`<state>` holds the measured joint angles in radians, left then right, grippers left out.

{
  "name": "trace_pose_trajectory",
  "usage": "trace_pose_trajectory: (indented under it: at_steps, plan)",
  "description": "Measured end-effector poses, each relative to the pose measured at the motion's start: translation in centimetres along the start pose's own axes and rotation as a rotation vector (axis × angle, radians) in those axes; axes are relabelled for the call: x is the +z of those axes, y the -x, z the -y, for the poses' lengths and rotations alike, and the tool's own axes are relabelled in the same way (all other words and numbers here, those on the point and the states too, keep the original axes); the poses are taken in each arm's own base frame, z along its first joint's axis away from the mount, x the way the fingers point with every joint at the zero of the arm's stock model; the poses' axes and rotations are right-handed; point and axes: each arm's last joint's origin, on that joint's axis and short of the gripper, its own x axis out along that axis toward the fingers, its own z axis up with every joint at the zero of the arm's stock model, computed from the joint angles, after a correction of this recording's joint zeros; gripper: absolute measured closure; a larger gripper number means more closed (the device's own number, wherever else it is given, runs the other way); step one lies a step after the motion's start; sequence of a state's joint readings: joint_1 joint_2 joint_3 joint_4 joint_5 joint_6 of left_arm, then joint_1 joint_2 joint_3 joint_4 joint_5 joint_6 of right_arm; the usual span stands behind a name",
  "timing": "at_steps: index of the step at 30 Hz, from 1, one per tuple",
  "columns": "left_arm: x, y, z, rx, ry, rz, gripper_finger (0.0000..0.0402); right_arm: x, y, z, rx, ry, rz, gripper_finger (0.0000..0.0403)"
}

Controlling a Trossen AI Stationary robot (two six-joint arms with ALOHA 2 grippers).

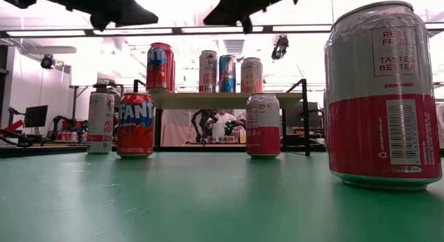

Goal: Place canned beverage on shelf
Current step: Put the bottom orange soda can on the shelf aligned with other orange soda cans

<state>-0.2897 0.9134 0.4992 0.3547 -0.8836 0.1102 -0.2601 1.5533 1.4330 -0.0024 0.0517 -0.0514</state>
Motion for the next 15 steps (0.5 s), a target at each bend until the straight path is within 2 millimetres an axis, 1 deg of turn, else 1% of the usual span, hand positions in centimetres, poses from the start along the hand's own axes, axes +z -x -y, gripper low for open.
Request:
trace_pose_trajectory:
  at_steps: [4,9,12,15]
  plan:
    - [-0.5,0.3,-0.3,-0.011,-0.026,-0.073,0.0402,0.7,0.9,0.1,0.001,0.0,0.014,0.039]
    - [-1.7,0.3,-0.7,0.006,-0.086,-0.199,0.0402,0.6,1.1,0.1,0.002,-0.025,-0.004,0.039]
    - [-2.3,-0.2,-1.1,0.045,-0.07,-0.222,0.0402,0.3,0.8,0.0,0.003,-0.029,-0.019,0.039]
    - [-2.8,-1.3,-1.4,0.104,-0.035,-0.228,0.0402,-0.1,0.4,0.0,0.003,-0.039,-0.033,0.039]
